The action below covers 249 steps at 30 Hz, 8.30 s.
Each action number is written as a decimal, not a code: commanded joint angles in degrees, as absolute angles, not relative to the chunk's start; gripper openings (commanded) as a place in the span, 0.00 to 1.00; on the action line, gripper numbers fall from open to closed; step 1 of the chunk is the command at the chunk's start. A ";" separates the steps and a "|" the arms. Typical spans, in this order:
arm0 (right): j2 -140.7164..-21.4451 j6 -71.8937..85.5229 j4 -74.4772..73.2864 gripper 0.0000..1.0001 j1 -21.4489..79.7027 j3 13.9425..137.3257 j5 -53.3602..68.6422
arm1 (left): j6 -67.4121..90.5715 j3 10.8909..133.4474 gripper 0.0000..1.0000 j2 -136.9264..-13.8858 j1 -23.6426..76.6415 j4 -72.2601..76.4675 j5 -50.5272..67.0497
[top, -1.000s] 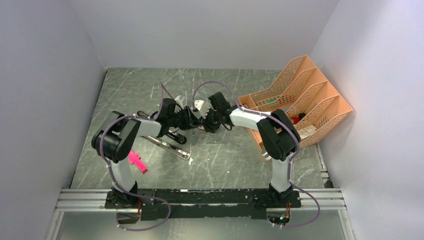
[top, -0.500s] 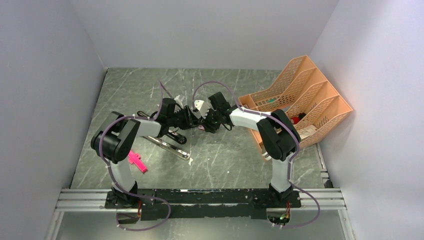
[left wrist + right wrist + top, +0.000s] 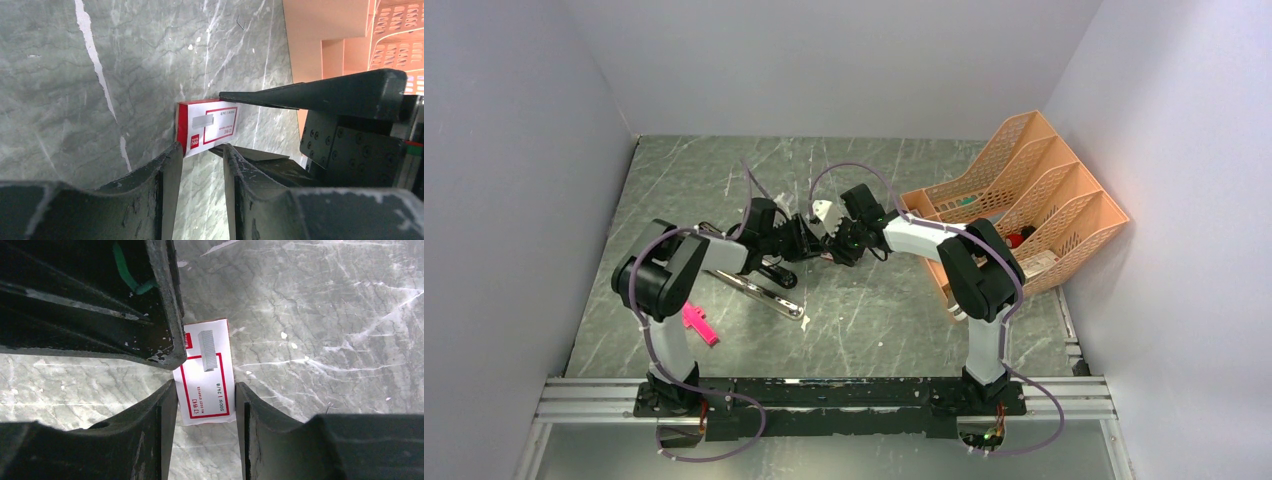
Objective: Load the staples into the stapler
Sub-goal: Open the staple box at the center of the board.
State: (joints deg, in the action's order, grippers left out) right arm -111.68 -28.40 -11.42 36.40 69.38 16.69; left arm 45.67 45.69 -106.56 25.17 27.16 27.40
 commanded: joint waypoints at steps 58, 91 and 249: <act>-116.78 -29.20 -10.68 0.50 37.05 69.09 19.07 | 48.85 46.95 0.17 -114.11 27.05 42.68 39.03; -114.02 -29.95 -8.97 0.45 36.94 68.80 19.43 | 48.82 46.80 0.25 -114.52 27.13 43.68 40.50; -107.98 -34.42 -21.06 0.58 32.60 65.01 15.09 | 40.52 48.72 0.48 -97.88 10.46 22.18 31.70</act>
State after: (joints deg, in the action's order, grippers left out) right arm -108.86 -33.74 -15.90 32.80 67.05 17.80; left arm 40.93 49.19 -102.02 10.28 24.99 33.85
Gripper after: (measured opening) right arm 0.571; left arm 0.472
